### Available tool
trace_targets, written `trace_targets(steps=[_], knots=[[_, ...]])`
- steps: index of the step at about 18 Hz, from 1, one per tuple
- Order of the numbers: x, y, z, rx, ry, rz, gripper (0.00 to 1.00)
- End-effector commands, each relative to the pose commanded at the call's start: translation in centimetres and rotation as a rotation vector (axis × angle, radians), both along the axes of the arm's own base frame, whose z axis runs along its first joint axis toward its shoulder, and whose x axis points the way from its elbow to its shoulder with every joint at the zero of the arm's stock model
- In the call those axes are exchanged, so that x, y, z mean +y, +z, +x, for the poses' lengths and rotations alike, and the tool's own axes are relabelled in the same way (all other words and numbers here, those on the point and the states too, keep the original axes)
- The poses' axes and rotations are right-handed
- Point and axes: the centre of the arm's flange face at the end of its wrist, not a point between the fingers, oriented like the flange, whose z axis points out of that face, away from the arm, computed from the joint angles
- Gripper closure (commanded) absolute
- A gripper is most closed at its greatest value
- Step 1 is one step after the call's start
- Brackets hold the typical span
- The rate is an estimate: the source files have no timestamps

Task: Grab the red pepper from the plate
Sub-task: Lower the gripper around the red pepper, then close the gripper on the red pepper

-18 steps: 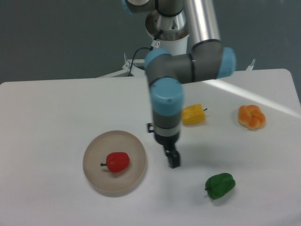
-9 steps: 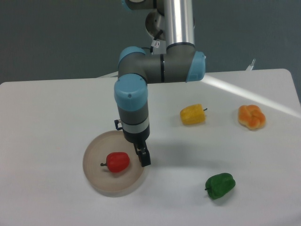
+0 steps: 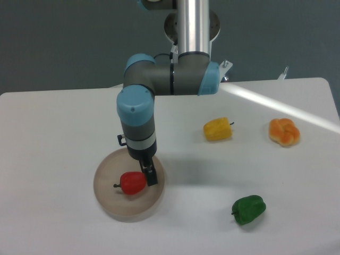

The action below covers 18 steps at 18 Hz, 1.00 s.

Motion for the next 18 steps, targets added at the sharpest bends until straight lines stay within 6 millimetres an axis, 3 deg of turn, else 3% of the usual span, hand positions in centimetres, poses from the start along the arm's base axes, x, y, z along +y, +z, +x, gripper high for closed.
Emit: trace_targets(steps=[6,18], knots=[[0.5,-2.1,0.7,-0.015,0.014,-0.022,0.00],[1.6,-4.1,1.7,-0.015,0.014,-0.024,0.00]])
